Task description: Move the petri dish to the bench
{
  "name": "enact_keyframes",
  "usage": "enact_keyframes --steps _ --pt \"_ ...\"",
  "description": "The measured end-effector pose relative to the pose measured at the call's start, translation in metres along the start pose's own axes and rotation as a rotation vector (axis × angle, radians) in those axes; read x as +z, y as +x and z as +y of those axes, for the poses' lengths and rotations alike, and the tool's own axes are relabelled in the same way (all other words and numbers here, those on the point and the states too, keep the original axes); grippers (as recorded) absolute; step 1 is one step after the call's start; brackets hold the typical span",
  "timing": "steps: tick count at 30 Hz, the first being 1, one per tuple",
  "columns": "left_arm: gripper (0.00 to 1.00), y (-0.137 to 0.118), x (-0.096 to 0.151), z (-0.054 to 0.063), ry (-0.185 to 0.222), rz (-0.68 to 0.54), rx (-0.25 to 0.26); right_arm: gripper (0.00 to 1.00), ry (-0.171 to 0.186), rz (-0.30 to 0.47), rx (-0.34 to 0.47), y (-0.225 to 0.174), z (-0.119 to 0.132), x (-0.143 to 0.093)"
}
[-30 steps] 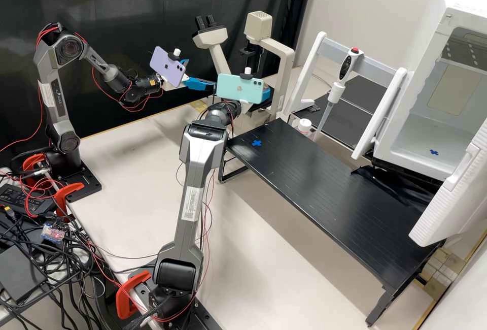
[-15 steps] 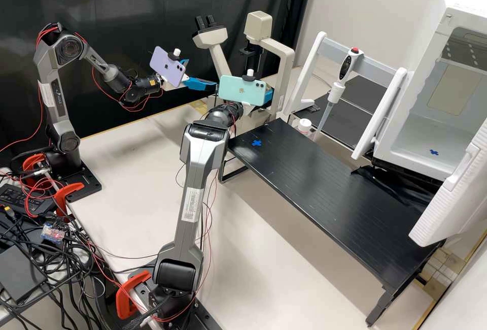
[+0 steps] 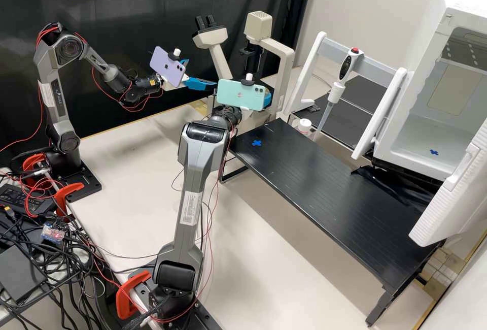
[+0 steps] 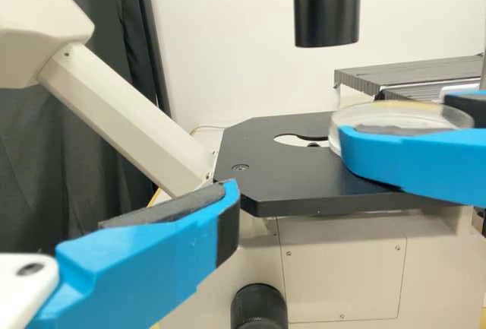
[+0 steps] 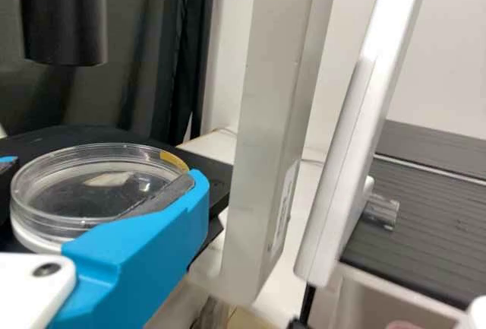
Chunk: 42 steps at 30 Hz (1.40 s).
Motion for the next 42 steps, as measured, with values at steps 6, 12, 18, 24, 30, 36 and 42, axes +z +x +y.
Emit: enact_keyframes --steps 6,12,18,24,30,36,42 --pt "1.00 0.000 0.000 0.000 0.000 0.000 0.000 0.00 0.006 0.066 0.027 -0.042 0.009 0.001" --pt "1.00 0.000 0.000 0.000 0.000 0.000 0.000 0.00 0.029 0.086 0.039 -0.087 0.015 0.012" --pt "1.00 0.000 0.000 0.000 0.000 0.000 0.000 0.00 0.055 0.072 0.115 -0.128 0.023 0.040" --pt "1.00 0.000 0.000 0.000 0.000 0.000 0.000 0.00 0.077 0.076 0.198 -0.167 0.022 0.065" --pt "1.00 0.000 0.000 0.000 0.000 0.000 0.000 0.00 0.043 0.066 0.186 -0.192 0.003 0.083" --pt "1.00 0.000 0.000 0.000 0.000 0.000 0.000 0.00 0.019 0.064 0.163 -0.206 -0.013 0.093" --pt "1.00 0.000 0.000 0.000 0.000 0.000 0.000 0.00 0.003 0.071 0.199 -0.205 -0.017 0.099"
